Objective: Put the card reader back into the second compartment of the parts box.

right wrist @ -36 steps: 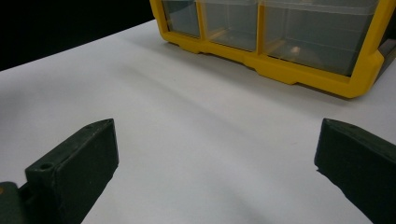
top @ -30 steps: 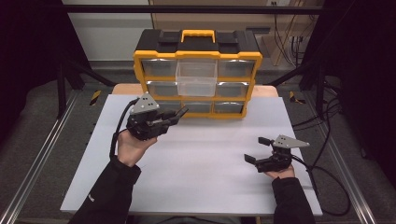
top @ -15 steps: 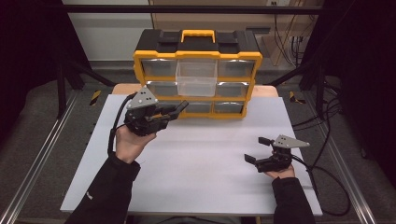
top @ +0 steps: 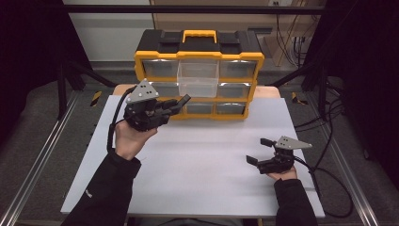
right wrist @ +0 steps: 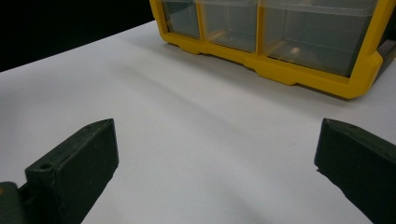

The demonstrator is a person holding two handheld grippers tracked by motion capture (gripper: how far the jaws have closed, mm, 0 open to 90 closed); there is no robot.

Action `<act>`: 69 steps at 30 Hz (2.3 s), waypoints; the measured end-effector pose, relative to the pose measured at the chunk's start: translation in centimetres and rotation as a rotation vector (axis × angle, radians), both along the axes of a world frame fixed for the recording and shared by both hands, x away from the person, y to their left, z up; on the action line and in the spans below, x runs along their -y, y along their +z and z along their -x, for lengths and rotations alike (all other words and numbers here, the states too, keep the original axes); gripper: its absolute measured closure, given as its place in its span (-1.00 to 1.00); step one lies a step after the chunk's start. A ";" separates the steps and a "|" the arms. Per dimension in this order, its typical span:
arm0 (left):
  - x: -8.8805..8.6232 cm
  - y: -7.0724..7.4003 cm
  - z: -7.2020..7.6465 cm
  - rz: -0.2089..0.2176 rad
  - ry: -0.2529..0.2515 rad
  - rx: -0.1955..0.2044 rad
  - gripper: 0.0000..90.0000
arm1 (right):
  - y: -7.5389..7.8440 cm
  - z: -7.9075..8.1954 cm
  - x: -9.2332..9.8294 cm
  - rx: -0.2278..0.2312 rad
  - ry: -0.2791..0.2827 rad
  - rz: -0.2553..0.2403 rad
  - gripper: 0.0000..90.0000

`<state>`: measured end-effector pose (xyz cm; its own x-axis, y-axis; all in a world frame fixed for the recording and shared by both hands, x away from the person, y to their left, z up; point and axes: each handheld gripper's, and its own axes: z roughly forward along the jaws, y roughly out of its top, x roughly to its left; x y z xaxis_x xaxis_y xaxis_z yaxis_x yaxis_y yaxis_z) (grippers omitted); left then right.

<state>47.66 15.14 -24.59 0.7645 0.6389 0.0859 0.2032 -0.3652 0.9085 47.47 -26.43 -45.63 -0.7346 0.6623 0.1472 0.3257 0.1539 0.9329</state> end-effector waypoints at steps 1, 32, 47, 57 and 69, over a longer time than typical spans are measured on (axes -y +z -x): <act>0.0 0.1 0.0 -0.002 0.001 0.001 0.61 | 0.0 0.0 0.0 -0.001 0.000 0.000 -0.99; 0.9 3.2 -1.4 0.009 0.024 0.027 0.61 | 0.0 0.0 0.0 0.001 -0.001 -0.002 -0.99; 1.5 4.2 -2.7 0.009 0.043 0.030 0.61 | 0.0 0.0 0.0 0.001 0.000 -0.002 -0.99; 1.5 4.5 -3.5 0.007 0.052 0.027 0.61 | 0.0 0.0 0.0 0.001 -0.001 -0.001 -0.99; 2.1 4.8 -4.6 -0.010 0.068 0.028 0.61 | 0.0 0.0 0.0 0.001 0.000 -0.001 -0.99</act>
<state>52.30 13.08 -19.74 0.7164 0.6884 0.1134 0.2020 -0.3603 0.9107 47.46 -26.47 -45.60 -0.7344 0.6626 0.1472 0.3250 0.1530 0.9332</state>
